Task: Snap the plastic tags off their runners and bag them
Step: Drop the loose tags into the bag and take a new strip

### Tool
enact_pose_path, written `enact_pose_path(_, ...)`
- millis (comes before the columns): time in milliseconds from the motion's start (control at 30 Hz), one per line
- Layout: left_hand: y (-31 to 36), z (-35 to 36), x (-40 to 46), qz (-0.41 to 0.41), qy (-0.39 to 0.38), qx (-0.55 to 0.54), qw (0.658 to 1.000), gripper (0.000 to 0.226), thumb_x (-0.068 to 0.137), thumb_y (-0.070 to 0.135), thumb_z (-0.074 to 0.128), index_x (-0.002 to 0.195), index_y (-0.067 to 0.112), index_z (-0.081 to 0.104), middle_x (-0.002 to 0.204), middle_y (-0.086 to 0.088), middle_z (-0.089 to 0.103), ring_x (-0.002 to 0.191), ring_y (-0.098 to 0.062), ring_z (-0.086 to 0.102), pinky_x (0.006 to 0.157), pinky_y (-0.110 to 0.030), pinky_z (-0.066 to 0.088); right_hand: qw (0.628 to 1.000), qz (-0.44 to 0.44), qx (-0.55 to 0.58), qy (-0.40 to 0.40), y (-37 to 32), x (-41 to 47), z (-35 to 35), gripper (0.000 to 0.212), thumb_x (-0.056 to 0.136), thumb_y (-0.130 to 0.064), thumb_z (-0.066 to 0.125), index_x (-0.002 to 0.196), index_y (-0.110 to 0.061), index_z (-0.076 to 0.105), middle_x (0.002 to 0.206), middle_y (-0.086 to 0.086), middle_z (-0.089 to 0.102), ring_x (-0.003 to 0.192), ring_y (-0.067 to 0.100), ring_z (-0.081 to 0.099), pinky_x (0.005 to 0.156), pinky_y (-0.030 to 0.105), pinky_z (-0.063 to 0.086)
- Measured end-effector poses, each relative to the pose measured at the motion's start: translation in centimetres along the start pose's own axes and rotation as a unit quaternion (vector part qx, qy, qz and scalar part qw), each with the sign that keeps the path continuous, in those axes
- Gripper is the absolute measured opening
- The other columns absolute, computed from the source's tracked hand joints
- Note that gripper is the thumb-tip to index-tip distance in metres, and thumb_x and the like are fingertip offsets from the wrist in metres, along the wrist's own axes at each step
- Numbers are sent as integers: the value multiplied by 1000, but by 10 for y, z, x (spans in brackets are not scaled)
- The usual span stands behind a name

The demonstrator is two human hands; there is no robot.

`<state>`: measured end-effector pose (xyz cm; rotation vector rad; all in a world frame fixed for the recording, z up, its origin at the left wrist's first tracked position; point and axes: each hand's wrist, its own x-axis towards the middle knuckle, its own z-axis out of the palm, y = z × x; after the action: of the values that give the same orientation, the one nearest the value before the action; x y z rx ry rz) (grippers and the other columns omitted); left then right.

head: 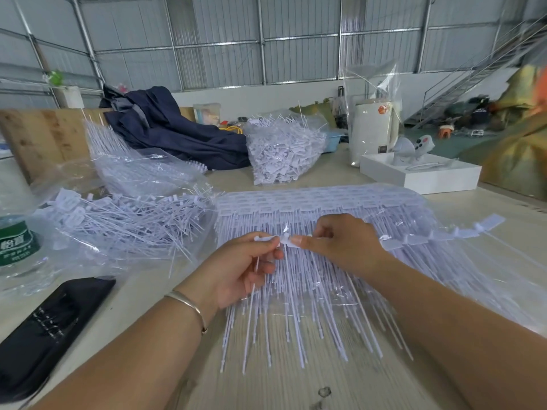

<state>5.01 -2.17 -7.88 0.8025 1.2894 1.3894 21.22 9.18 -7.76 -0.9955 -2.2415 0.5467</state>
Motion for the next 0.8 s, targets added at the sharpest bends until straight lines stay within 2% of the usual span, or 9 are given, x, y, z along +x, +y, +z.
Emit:
enact_pose_path(133, 1, 0, 1, 13, 16, 11, 1000, 18, 67, 22, 75, 80, 15, 64, 64, -1, 60, 42, -7, 44, 31, -14, 28, 998, -21, 59, 15, 0, 0, 1, 50, 71, -64, 69, 53, -22, 48, 44, -14, 44, 49, 2, 45, 75, 29, 31)
enact_pose_path(267, 5, 0, -1, 24, 11, 13, 1000, 19, 69, 17, 74, 81, 12, 60, 57, 2, 44, 38, -5, 32, 30, -15, 23, 992, -14, 128, 14, -1, 0, -2, 37, 71, -56, 76, 55, -25, 62, 41, -14, 47, 44, 1, 46, 73, 25, 30)
enact_pose_path(367, 11, 2, -4, 35, 6, 45, 998, 9, 77, 13, 70, 71, 13, 63, 54, 4, 32, 36, -5, 24, 30, -14, 16, 988, -22, 153, 1, -1, 0, -5, 31, 73, -51, 77, 59, -25, 70, 40, -15, 48, 42, -2, 47, 61, 15, 30)
enact_pose_path(433, 14, 0, -5, 50, 6, 85, 995, 28, 83, 10, 67, 56, 19, 65, 52, 4, 26, 36, -5, 21, 31, -13, 14, 986, -27, 167, -9, -1, 0, -6, 26, 74, -46, 79, 59, -26, 72, 39, -15, 48, 41, -2, 47, 50, 8, 29)
enact_pose_path(533, 18, 0, -9, 50, -15, 145, 988, 33, 84, 7, 65, 53, 18, 63, 49, 5, 24, 36, -6, 18, 32, -13, 14, 983, -37, 175, -41, -3, 1, -7, 23, 72, -40, 78, 58, -22, 74, 42, -3, 49, 43, 2, 39, 49, 13, 32)
enact_pose_path(600, 19, 0, -14, 22, -52, 186, 981, 25, 82, 5, 67, 59, 13, 62, 49, 4, 25, 35, -6, 19, 33, -12, 15, 979, -43, 186, -66, -5, 0, -8, 22, 63, -41, 73, 60, -20, 75, 58, 20, 60, 55, 12, 46, 57, 23, 37)
enact_pose_path(667, 19, 1, -16, -1, -72, 231, 970, 27, 79, 5, 68, 55, 16, 62, 48, 4, 25, 36, -7, 19, 35, -13, 14, 979, -46, 179, -86, -7, -1, -9, 26, 56, -42, 67, 58, -16, 73, 67, 29, 60, 59, 19, 46, 59, 29, 36)
enact_pose_path(733, 20, 4, -17, -15, -66, 280, 958, 33, 79, 5, 66, 50, 18, 60, 46, 3, 25, 36, -9, 18, 38, -14, 13, 981, -54, 156, -105, -9, -3, -9, 22, 58, -36, 65, 52, -15, 69, 57, 24, 54, 53, 14, 42, 55, 26, 33)
enact_pose_path(800, 21, 9, -17, -17, -45, 333, 942, 31, 77, 6, 66, 50, 18, 60, 45, 3, 30, 37, -10, 20, 39, -14, 14, 984, -58, 127, -114, -8, -5, -7, 21, 63, -29, 68, 49, -14, 63, 46, 5, 46, 48, 6, 40, 52, 22, 33)
